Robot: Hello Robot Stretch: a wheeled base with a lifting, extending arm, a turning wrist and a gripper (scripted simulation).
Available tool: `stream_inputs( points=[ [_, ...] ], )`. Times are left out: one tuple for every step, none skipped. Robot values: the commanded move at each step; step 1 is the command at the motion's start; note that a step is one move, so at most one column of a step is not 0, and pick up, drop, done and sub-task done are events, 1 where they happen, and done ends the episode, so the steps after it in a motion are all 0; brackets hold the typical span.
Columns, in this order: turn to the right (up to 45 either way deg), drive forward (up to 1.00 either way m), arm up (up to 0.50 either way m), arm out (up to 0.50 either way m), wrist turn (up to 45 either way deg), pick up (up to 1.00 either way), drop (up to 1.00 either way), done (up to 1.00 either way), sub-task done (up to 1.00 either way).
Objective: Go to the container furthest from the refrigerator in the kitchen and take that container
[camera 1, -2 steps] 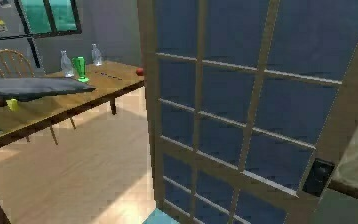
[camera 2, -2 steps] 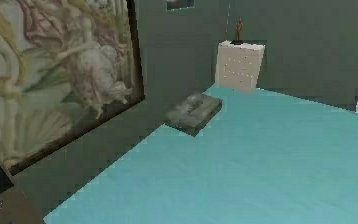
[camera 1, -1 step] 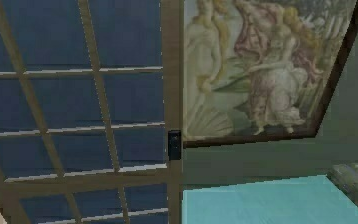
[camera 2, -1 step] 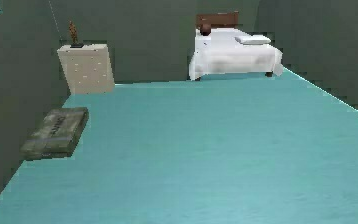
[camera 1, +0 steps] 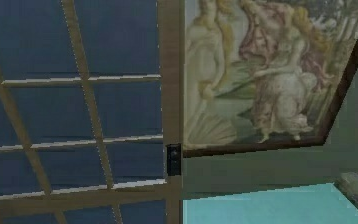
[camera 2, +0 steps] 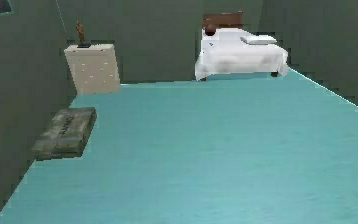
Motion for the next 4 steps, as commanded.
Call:
stream_inputs(
  points=[
    [-45.0,0.00,0.00,0.00,0.0,0.00,0.00,0.00,0.00],
    [-39.0,0.00,0.00,0.00,0.0,0.00,0.00,0.00,0.00],
    [0.0,0.50,0.00,0.00,0.0,0.00,0.00,0.00,0.00],
    [-24.0,0.00,0.00,0.00,0.0,0.00,0.00,0.00,0.00]
  ],
)
